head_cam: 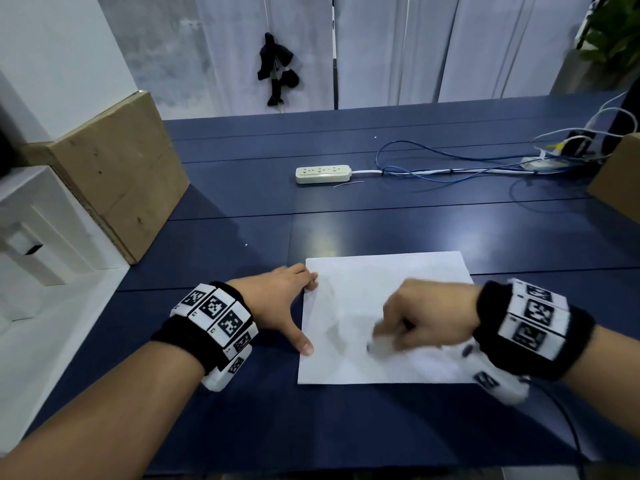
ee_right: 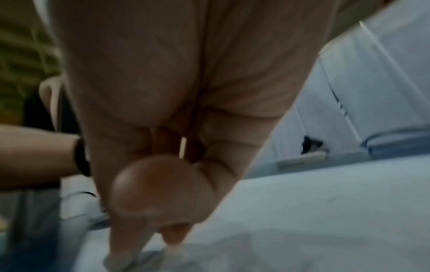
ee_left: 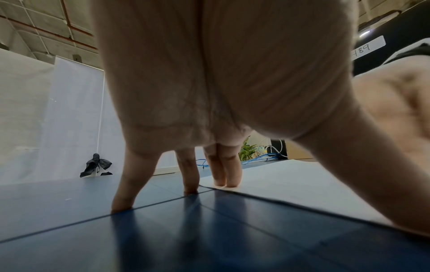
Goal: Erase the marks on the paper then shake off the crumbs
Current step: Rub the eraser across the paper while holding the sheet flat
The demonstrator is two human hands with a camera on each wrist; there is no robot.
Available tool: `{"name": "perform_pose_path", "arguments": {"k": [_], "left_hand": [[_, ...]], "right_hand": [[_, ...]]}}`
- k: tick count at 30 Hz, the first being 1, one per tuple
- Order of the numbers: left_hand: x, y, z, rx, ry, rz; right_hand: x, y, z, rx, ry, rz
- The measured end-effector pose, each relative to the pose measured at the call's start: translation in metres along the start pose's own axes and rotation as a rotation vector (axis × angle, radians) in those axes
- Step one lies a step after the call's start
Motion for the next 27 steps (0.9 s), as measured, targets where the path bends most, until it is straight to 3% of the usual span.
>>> {"name": "perform_pose_path", "arguments": {"k": [2, 3, 8, 10, 14, 16, 20, 22, 27], "left_hand": [[0.000, 0.000, 0.000, -0.001, 0.002, -0.001], [0.000, 0.000, 0.000, 0.001, 0.002, -0.003], [-0.001, 0.003, 0.002, 0.003, 0.005, 0.000], [-0.001, 0.002, 0.003, 0.005, 0.009, 0.001], [-0.001, 0.001, 0.001, 0.006, 0.006, 0.000], [-0.001, 0.002, 0.000, 0.014, 0.005, -0.005], [-0.002, 0.003, 0.001, 0.010, 0.004, 0.001], [-0.001, 0.002, 0.002, 0.006, 0.000, -0.002], [-0.001, 0.001, 0.000, 0.004, -0.002, 0.001]], "right_hand": [[0.004, -0.009, 0.004, -0.011, -0.130, -0.052], [0.003, -0.008, 0.000, -0.015, -0.108, -0.025], [-0.018, 0.028, -0.028, 0.128, 0.229, 0.132], [-0.016, 0.024, -0.021, 0.131, 0.146, 0.100], [0.005, -0.006, 0.002, -0.009, -0.140, -0.069], [0.002, 0.000, -0.006, 0.002, -0.077, -0.009], [-0.014, 0.029, -0.027, 0.111, 0.191, 0.095], [-0.013, 0.028, -0.024, 0.091, 0.217, 0.126], [0.006, -0.008, 0.005, -0.086, -0.047, 0.021]]}}
Point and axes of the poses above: each hand's wrist, its own z-axis away from the middle knuckle, its own x-axis out of the palm, y = z × x, the point moved 1 cm from there along -z, towards the middle knuckle, and after that the axes turned 2 degrees about y, right-handed, at the moved point
